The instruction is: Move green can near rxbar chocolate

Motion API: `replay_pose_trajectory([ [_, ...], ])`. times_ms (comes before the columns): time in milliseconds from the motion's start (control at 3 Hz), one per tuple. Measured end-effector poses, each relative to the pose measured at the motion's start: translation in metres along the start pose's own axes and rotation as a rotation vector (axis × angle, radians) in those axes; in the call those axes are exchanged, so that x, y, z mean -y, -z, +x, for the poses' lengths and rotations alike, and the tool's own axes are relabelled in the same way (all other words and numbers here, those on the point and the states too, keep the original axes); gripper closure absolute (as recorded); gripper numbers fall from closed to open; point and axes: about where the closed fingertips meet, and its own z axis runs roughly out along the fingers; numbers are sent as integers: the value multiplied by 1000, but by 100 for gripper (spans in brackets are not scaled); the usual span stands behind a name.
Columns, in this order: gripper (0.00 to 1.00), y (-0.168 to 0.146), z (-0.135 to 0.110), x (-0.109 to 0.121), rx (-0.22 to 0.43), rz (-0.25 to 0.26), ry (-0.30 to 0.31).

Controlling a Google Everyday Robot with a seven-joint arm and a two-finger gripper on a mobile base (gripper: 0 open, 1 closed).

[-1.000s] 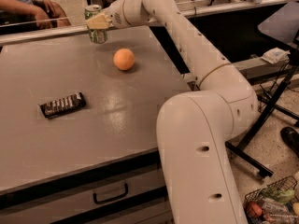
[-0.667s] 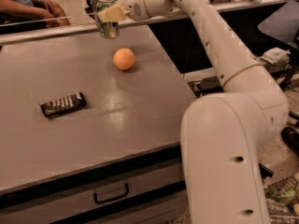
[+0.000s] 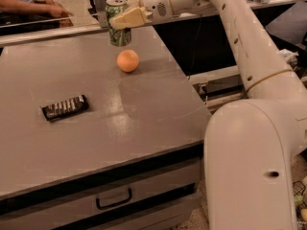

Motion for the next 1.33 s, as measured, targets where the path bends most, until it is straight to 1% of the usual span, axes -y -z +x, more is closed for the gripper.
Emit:
replay_pose_trajectory([
  [333,100,1,-20,-29,18,-120,92],
  [667,100,1,-20,-29,18,-120,92],
  [1000,100,-12,-26,-44,26,-176,96],
  [1333,100,-37,-41,-72,37,-217,99],
])
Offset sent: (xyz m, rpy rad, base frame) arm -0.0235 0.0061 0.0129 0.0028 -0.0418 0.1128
